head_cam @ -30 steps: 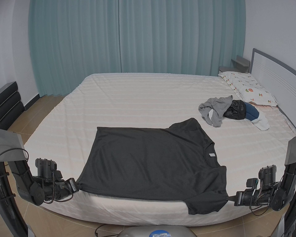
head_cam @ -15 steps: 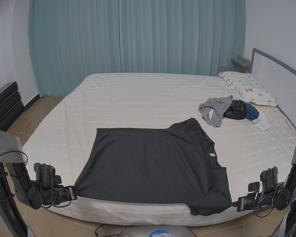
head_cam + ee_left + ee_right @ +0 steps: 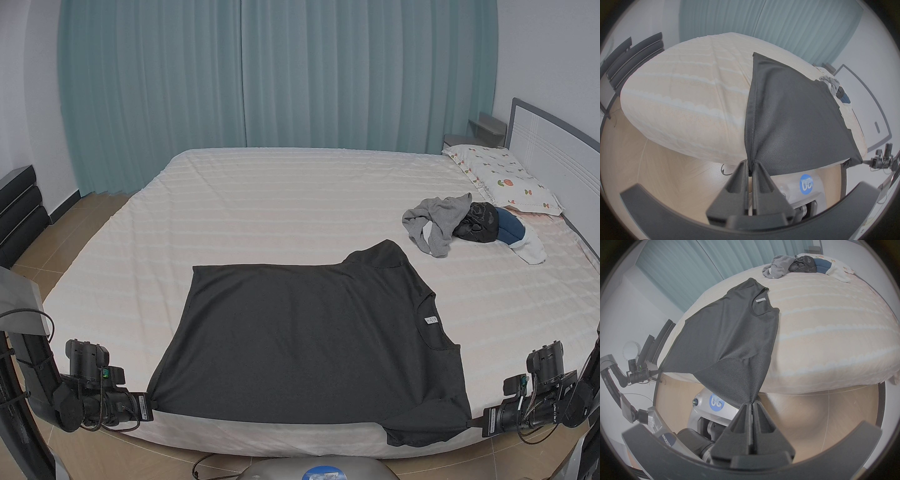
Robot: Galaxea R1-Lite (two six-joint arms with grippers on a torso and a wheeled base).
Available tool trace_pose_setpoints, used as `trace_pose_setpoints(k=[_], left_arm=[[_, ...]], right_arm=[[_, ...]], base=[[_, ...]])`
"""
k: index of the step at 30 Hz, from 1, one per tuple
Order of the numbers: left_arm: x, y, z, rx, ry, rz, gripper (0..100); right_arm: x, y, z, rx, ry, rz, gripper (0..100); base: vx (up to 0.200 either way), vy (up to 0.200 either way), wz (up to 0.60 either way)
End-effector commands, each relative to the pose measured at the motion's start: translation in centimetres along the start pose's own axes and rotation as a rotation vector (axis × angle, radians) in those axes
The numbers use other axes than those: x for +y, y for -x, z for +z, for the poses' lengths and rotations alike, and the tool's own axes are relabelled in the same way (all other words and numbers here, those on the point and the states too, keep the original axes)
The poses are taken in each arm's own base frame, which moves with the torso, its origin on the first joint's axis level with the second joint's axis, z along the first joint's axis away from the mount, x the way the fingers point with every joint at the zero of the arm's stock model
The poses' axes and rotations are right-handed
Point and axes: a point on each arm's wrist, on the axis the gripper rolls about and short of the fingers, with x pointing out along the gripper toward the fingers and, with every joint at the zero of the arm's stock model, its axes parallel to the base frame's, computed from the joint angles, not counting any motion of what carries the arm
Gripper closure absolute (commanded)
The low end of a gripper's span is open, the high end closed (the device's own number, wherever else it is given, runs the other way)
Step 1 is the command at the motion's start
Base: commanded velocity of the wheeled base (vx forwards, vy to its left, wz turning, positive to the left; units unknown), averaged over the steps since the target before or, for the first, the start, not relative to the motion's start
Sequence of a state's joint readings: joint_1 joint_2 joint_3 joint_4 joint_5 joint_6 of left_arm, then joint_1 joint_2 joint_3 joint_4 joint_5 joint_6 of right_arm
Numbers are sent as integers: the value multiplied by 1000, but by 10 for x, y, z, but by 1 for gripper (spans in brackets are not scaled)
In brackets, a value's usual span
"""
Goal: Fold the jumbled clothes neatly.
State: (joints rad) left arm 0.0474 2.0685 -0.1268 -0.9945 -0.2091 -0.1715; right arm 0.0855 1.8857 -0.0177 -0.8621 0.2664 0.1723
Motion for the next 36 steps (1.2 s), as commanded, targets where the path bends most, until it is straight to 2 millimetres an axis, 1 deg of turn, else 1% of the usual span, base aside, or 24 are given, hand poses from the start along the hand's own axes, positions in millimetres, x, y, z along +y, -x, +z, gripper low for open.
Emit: trace_pose_setpoints(k=[1,4,11,17,20,25,32,36], left_arm=[[1,4,-7,25,-31,6,100],[2,7,-14,49,-68,9,100],[2,9,-18,67,-113,9,100],[3,14,-27,98,-165,17,100],[3,16,-29,102,-183,23,100],[2,23,-25,72,-190,27,100],[2,29,-28,98,-218,40,100],[-1,39,-30,113,-247,49,100]], right_arm=[[0,3,-7,32,13,-11,100],[0,6,-8,40,43,-17,100],[2,16,-12,49,48,-18,100],[3,22,-15,55,47,-19,100],[4,26,-17,65,57,-19,100],[4,27,-19,77,62,-19,100],[4,29,-21,89,76,-21,100],[4,32,-25,122,98,-23,100]], base=[[0,0,0],[0,0,0],[0,0,0],[0,0,0],[0,0,0],[0,0,0],[0,0,0],[0,0,0]])
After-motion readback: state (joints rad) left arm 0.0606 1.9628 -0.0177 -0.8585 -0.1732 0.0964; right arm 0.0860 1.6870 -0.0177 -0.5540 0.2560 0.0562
